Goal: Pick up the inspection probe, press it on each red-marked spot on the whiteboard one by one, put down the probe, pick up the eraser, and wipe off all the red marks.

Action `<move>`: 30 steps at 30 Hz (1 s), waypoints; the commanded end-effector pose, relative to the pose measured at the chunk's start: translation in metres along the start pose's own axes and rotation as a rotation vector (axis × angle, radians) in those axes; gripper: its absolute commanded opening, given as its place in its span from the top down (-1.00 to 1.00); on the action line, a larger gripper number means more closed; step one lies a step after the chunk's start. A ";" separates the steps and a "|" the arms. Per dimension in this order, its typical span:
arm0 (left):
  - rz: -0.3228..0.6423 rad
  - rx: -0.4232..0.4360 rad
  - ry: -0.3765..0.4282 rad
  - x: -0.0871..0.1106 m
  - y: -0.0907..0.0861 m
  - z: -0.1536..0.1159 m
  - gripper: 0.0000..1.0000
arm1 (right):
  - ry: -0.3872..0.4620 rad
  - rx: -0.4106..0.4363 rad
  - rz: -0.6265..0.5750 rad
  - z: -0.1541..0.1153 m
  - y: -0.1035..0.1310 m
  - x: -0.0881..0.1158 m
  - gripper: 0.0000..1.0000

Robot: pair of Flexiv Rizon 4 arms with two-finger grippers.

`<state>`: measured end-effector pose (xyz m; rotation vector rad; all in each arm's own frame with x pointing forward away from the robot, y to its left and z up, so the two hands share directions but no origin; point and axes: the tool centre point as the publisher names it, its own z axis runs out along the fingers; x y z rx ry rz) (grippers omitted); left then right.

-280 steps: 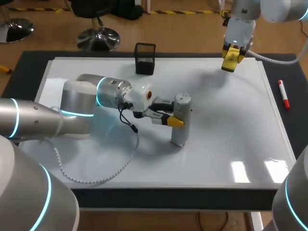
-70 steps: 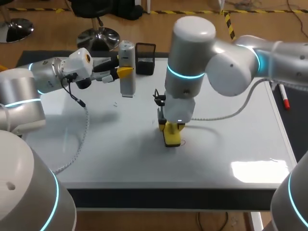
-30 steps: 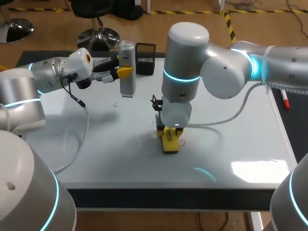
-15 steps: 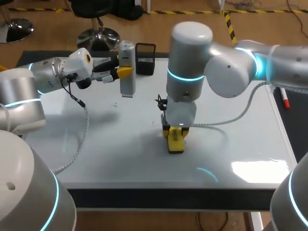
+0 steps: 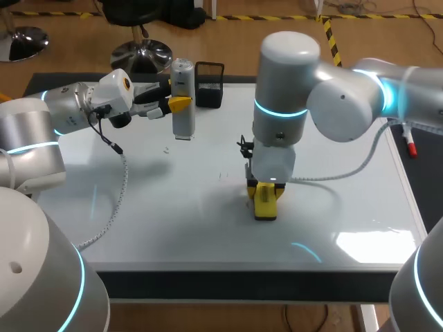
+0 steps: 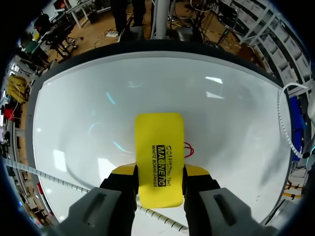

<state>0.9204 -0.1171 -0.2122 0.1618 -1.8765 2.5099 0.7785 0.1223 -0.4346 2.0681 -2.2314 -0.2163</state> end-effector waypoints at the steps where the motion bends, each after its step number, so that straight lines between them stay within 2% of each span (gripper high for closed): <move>1: 0.002 0.001 -0.001 0.000 0.000 0.001 1.00 | 0.002 0.006 0.006 0.034 -0.001 0.014 1.00; 8: 0.002 0.001 -0.001 0.000 0.000 0.001 1.00 | 0.020 0.008 0.023 0.035 0.000 0.026 1.00; 14: 0.002 0.001 -0.001 0.000 0.000 0.001 1.00 | 0.023 0.024 0.036 0.029 0.000 0.028 1.00; 17: 0.002 0.001 -0.001 0.000 0.000 0.001 1.00 | 0.019 0.048 0.038 0.017 0.000 0.026 1.00; 24: 0.002 0.001 -0.001 0.000 0.000 0.001 1.00 | 0.013 0.109 0.000 -0.036 0.013 0.010 1.00; 30: 0.002 0.001 -0.001 0.000 0.000 0.001 1.00 | -0.010 0.114 -0.052 -0.054 0.022 -0.011 1.00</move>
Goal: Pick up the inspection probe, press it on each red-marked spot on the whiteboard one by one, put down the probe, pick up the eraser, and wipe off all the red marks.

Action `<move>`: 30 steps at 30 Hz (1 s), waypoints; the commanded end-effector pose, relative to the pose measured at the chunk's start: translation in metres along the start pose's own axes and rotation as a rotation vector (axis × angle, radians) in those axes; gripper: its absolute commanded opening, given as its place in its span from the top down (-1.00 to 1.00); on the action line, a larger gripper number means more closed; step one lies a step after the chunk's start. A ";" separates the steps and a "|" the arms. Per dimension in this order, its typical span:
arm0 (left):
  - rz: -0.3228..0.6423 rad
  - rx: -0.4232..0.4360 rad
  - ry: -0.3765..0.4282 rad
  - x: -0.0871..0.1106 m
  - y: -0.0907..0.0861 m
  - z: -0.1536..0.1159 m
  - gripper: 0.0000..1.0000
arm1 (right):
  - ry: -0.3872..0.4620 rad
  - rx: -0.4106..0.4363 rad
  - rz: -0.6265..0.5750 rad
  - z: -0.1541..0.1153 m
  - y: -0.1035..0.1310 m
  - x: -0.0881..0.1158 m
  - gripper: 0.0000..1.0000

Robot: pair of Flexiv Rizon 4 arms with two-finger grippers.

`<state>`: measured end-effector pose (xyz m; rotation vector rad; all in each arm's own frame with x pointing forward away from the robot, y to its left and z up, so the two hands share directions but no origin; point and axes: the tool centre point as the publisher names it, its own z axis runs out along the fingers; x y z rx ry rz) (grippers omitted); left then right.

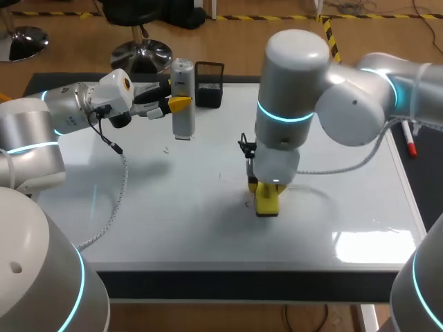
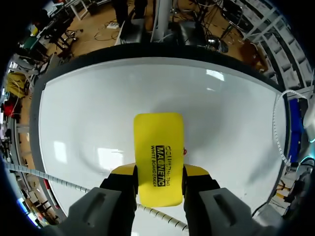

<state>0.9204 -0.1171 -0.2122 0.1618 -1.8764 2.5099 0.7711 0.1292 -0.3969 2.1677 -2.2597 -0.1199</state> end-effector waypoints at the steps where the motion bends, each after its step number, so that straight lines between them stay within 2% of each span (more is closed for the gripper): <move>1: 0.002 0.001 -0.001 0.000 0.000 0.001 1.00 | -0.002 0.011 -0.023 -0.020 0.007 -0.009 1.00; 14: 0.002 0.001 -0.001 0.000 0.000 0.001 1.00 | -0.022 -0.016 -0.096 0.014 0.015 -0.053 1.00; 18: 0.002 0.001 -0.001 0.000 0.000 0.001 1.00 | 0.015 0.002 -0.126 0.025 0.014 -0.063 1.00; 30: 0.002 0.001 -0.001 0.000 0.000 0.001 1.00 | 0.021 -0.017 -0.139 0.043 0.013 -0.066 1.00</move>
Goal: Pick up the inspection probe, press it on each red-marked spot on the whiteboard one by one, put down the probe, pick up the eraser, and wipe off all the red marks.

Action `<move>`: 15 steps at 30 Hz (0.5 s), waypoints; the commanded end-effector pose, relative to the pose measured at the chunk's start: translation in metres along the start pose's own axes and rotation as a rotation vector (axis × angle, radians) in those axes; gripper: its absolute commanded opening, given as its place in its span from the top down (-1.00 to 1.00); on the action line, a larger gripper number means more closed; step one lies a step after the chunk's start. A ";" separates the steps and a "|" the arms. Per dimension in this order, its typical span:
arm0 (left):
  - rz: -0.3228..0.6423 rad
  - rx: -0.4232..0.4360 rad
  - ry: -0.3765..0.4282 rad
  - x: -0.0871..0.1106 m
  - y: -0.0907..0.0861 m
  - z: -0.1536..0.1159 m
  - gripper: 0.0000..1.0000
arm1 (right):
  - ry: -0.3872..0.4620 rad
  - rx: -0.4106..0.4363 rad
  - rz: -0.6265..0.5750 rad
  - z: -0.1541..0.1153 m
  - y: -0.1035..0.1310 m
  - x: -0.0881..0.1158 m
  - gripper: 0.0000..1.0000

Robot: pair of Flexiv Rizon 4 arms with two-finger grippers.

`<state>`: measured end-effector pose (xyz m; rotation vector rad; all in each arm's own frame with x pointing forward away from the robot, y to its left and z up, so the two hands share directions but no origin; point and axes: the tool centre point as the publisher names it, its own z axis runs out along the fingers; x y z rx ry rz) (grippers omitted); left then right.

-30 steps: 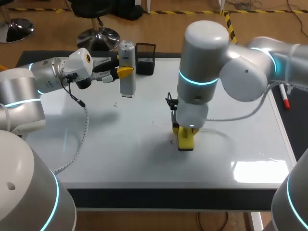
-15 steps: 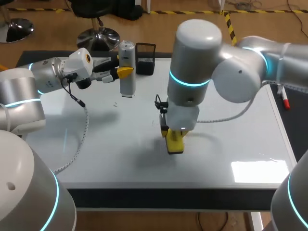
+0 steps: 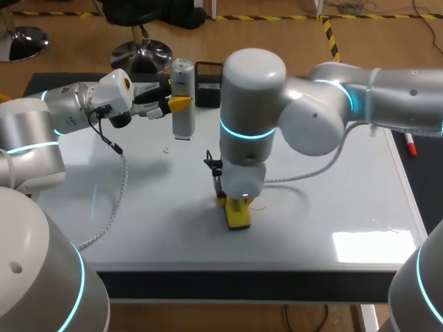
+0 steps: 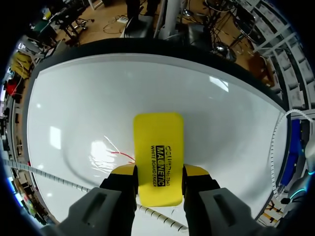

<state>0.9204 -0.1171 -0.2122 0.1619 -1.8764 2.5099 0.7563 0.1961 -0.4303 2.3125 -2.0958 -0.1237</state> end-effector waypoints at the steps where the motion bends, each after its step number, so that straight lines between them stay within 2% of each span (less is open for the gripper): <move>1: 0.002 0.001 -0.001 0.000 0.000 0.001 1.00 | 0.012 -0.006 0.000 0.006 -0.002 -0.001 1.00; 15: 0.002 0.001 -0.001 0.000 0.000 0.001 1.00 | 0.026 -0.023 0.051 0.020 0.003 0.020 1.00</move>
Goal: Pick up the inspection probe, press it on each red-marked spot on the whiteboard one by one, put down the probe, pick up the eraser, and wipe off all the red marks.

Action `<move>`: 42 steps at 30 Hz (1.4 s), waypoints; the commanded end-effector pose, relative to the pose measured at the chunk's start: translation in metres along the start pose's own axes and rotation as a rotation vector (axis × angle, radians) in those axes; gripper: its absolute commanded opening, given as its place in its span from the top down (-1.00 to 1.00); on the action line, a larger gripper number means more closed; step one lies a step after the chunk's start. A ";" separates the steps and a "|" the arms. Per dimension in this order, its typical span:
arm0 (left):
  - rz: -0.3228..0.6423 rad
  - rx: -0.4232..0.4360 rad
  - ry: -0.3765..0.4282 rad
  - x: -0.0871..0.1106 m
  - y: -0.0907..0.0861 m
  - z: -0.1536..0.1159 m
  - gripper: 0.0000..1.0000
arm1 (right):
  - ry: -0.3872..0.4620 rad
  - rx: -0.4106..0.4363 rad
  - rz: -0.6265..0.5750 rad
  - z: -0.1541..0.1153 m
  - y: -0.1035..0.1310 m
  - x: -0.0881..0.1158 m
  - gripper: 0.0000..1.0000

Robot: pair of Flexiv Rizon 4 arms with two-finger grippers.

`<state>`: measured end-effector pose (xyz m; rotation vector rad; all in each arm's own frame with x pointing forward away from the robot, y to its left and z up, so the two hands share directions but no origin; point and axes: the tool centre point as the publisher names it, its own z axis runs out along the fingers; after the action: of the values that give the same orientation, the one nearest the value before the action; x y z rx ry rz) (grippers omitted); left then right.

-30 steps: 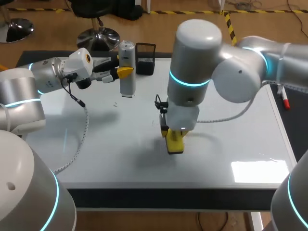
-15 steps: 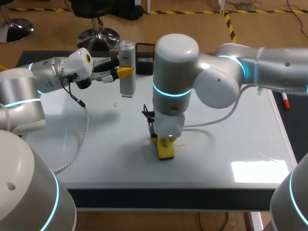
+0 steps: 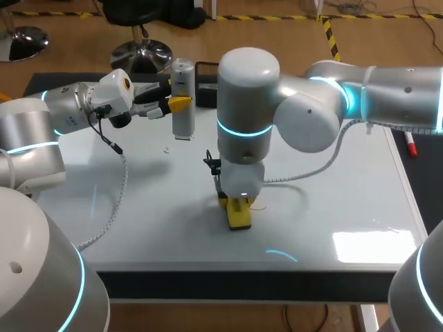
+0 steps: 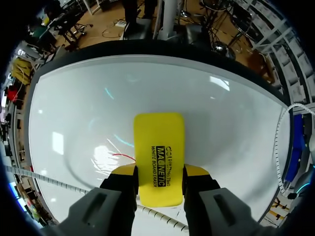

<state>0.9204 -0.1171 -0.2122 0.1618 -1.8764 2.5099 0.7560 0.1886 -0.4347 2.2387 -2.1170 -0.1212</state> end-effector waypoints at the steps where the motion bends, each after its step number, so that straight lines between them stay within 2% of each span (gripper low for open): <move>1: 0.002 0.001 -0.001 0.000 0.000 0.001 1.00 | 0.001 0.004 0.011 0.017 0.002 0.015 1.00; 8: 0.002 0.001 -0.001 0.000 0.000 0.001 1.00 | 0.021 -0.004 0.048 0.025 0.007 0.033 1.00; 18: 0.002 0.001 -0.001 0.000 0.000 0.001 1.00 | 0.046 -0.004 0.129 0.031 0.009 0.071 1.00; 24: 0.002 0.001 -0.001 0.000 0.000 0.001 1.00 | 0.058 -0.010 0.153 0.035 0.012 0.085 1.00; 36: 0.002 0.001 -0.001 0.000 0.000 0.001 1.00 | 0.072 -0.012 0.155 0.035 0.013 0.090 1.00; 42: 0.002 0.001 -0.001 0.000 0.000 0.001 1.00 | 0.034 0.025 0.182 0.009 0.006 0.096 1.00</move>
<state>0.9204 -0.1172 -0.2122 0.1618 -1.8763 2.5099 0.7546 0.1038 -0.4321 2.0182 -2.2874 -0.0400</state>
